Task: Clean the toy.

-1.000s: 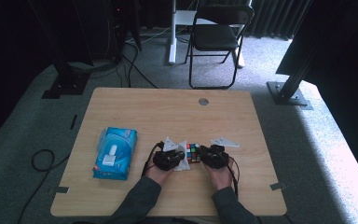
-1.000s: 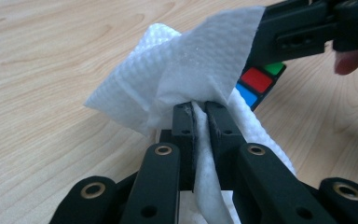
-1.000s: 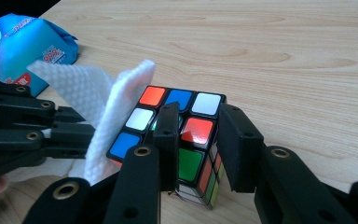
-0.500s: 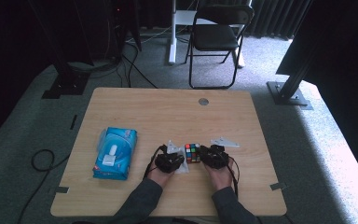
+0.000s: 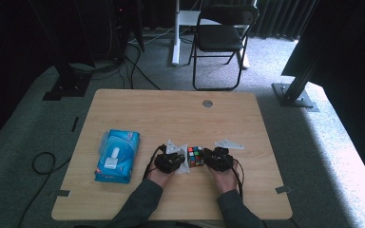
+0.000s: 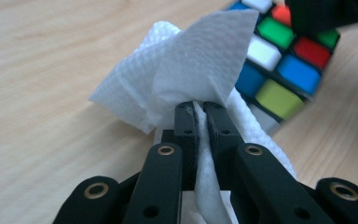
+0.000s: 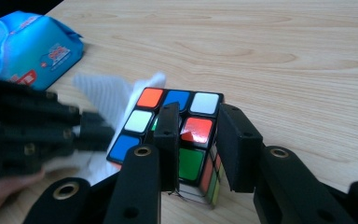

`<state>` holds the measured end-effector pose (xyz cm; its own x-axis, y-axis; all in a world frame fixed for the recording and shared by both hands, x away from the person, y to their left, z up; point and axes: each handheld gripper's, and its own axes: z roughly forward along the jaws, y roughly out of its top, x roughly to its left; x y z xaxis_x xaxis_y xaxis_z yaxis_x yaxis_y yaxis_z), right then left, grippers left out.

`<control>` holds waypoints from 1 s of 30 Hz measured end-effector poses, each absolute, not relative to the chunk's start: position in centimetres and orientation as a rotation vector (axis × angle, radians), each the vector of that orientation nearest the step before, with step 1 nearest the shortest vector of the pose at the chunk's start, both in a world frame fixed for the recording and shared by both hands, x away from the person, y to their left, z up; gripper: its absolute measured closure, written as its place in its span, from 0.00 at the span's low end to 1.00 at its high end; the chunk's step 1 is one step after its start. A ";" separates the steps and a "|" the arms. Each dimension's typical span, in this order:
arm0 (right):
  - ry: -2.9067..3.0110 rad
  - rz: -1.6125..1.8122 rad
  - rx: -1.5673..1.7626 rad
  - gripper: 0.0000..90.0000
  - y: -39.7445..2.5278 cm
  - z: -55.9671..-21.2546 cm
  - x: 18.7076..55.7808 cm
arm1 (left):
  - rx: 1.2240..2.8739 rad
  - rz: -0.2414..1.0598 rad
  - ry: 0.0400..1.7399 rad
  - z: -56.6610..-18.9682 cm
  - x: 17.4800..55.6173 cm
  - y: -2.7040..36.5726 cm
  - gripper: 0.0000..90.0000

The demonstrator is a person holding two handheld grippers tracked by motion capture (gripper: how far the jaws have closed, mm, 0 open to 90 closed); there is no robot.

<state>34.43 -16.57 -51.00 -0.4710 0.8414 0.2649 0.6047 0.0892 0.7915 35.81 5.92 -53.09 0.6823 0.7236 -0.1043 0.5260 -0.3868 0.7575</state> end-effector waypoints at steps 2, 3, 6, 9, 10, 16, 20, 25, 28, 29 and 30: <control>2.127 1.324 1.431 0.78 -16.4 -51.0 34.4 | 2.060 0.318 0.969 -52.7 36.0 6.3 0.95; 2.140 1.325 1.420 0.78 -16.3 -50.9 34.4 | 2.049 0.322 0.972 -52.5 36.1 6.4 0.95; 2.173 1.329 1.383 0.79 -16.0 -50.9 34.3 | 2.038 0.334 0.975 -52.1 36.4 6.8 0.95; 2.206 1.332 1.348 0.79 -15.8 -50.8 34.3 | 2.032 0.337 0.981 -52.0 36.6 7.0 0.95; 2.217 1.330 1.334 0.79 -15.8 -50.8 34.3 | 2.033 0.327 0.983 -52.1 36.7 7.1 0.95; 2.218 1.323 1.330 0.76 -15.7 -50.8 34.3 | 2.044 0.298 0.967 -52.4 36.6 6.9 0.95; 2.174 1.303 1.356 0.71 -15.7 -50.8 34.3 | 2.041 0.289 0.966 -52.4 36.3 6.9 0.95; 2.119 1.258 1.395 0.67 -15.7 -50.7 34.3 | 2.031 0.262 0.947 -52.6 35.6 6.7 0.95; 2.088 1.235 1.410 0.66 -15.8 -50.7 34.2 | 2.024 0.242 0.932 -52.8 34.9 6.4 0.95; 2.080 1.230 1.418 0.65 -15.8 -50.6 34.1 | 2.022 0.235 0.929 -52.8 34.7 6.3 0.95; 2.073 1.230 1.424 0.64 -15.8 -50.6 34.1 | 2.021 0.230 0.923 -52.9 34.6 6.1 0.95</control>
